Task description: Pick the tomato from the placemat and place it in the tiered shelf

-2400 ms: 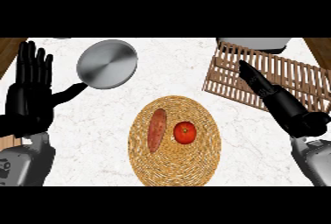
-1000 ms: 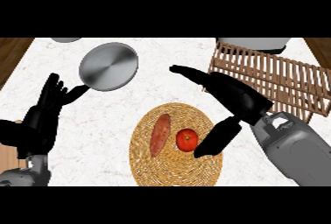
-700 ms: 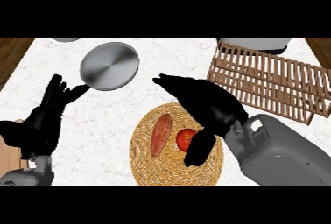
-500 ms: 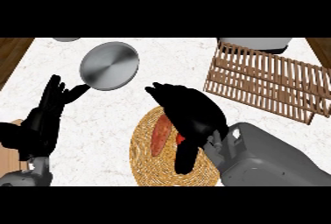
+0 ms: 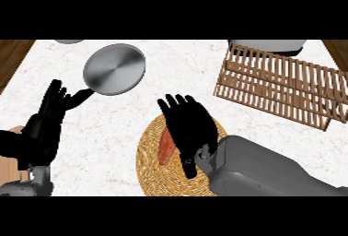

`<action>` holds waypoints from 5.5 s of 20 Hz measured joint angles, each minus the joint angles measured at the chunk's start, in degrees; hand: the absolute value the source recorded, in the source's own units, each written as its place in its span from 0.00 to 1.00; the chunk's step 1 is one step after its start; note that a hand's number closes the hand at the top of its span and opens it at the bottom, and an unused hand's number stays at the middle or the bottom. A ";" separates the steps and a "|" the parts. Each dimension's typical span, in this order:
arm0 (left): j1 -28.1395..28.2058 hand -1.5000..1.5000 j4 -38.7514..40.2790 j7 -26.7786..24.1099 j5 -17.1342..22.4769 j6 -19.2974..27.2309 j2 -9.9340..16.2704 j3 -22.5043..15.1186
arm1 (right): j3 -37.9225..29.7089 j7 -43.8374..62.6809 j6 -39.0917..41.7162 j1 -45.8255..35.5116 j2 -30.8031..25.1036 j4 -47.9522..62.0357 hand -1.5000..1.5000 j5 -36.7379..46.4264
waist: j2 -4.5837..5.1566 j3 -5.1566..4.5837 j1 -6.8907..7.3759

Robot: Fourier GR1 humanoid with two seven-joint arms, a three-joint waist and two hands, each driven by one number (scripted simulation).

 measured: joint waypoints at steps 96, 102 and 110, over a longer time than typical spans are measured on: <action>-0.07 0.50 -0.88 1.59 -6.54 -8.36 -7.37 8.10 | -50.63 1.60 -9.25 20.55 13.36 -25.71 1.00 51.17 | 0.10 0.05 -0.16; 0.20 0.50 -2.30 2.59 -8.41 -7.29 -8.92 6.72 | -56.64 -3.99 -16.73 19.92 10.94 -16.99 1.00 48.26 | 0.12 0.06 -0.05; -1.00 0.50 -1.49 2.96 -9.34 -7.33 -9.65 6.80 | -60.84 -11.87 -26.98 16.96 7.26 -3.10 1.00 44.59 | 0.14 0.07 -0.01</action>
